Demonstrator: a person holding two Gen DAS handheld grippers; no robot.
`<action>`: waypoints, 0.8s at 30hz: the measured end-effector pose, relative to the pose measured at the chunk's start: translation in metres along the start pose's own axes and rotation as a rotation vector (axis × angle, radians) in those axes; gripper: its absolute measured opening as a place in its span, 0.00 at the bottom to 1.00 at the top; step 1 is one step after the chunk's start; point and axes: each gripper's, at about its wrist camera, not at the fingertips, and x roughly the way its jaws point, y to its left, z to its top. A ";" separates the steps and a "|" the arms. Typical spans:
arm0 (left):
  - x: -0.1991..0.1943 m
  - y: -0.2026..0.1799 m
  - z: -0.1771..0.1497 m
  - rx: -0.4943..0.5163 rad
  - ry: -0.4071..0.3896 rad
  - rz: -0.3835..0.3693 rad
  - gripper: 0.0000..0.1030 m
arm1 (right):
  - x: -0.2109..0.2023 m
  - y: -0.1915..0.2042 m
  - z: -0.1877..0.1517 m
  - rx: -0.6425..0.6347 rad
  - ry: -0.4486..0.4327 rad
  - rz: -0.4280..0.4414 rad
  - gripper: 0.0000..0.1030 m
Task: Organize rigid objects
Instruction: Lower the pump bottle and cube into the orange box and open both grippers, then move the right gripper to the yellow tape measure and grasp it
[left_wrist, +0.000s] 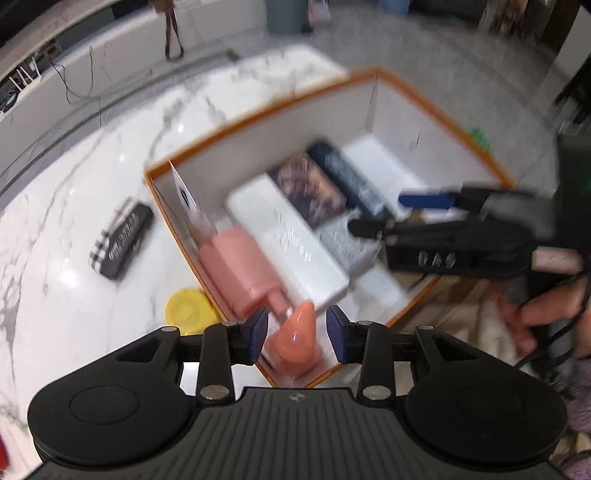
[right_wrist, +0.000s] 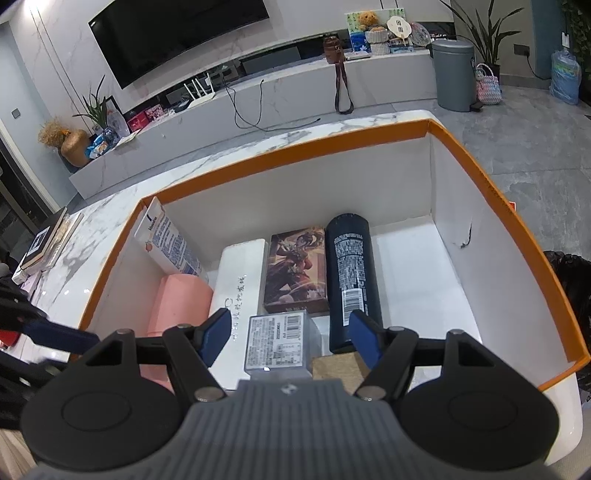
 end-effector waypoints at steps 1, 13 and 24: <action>-0.008 0.005 -0.001 -0.012 -0.035 -0.004 0.44 | -0.002 -0.001 0.000 0.003 -0.009 0.002 0.68; -0.045 0.081 -0.041 -0.174 -0.230 0.083 0.45 | -0.015 0.016 0.004 -0.081 -0.022 0.023 0.67; -0.013 0.109 -0.067 -0.133 -0.178 0.068 0.45 | -0.010 0.121 0.030 -0.490 0.034 0.179 0.67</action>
